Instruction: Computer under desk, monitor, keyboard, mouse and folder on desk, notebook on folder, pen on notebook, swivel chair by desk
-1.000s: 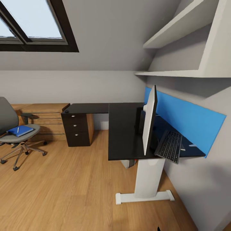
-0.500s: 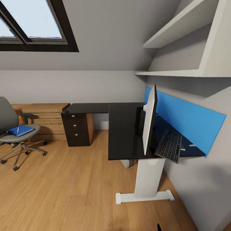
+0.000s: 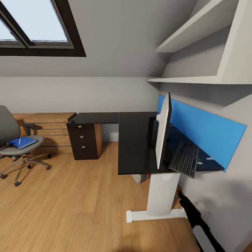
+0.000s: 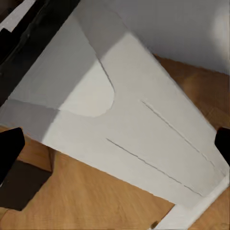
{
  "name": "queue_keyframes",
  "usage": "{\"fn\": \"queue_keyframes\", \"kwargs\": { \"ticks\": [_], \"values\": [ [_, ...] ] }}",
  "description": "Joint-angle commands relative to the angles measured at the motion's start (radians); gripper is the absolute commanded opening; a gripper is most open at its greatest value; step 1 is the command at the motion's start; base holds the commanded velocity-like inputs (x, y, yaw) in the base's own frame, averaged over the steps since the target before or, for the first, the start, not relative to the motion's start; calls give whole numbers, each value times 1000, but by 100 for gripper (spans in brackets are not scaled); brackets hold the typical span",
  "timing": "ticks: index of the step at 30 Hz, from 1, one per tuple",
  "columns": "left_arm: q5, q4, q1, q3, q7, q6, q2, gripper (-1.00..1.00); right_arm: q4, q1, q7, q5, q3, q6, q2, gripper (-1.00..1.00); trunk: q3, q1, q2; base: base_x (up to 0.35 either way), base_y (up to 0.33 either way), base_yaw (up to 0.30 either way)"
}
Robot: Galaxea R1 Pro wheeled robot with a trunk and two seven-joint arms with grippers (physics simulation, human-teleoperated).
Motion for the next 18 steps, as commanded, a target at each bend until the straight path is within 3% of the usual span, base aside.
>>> {"fn": "queue_keyframes", "kwargs": {
  "ticks": [1, 2, 5, 9, 13, 18],
  "values": [
    [11, 0, -1, -4, 5, -6, 1, 100, -52, -22, -13, -96, -35, 119, -10, 100, -1, 0, 0, 0, 0, 0],
    [11, 0, -1, -4, 6, -6, 1, 100, -62, -30, -17, -122, -43, 155, -13, 100, -1, 0, 0, 0, 0, 0],
    [11, 1, -1, -4, 6, -6, 4, 100, -91, -65, -28, -266, -85, 305, -42, 100, -1, 0, 0, 0, 0, 0],
    [11, 0, -1, -5, 3, -7, 14, 100, -99, -76, -35, -399, -114, 359, -75, 100, -1, 0, 0, 0, 0, 0],
    [11, -1, -1, -5, 1, -9, 17, 100, -101, -78, -35, -441, -121, 395, -96, 100, -1, 0, 0, 0, 0, 0],
    [12, -1, -1, -7, -1, -44, 16, 100, -102, -79, -27, -449, -120, 422, -102, 100, -1, 0, 0, 0, 0, 0]
  ]
}}
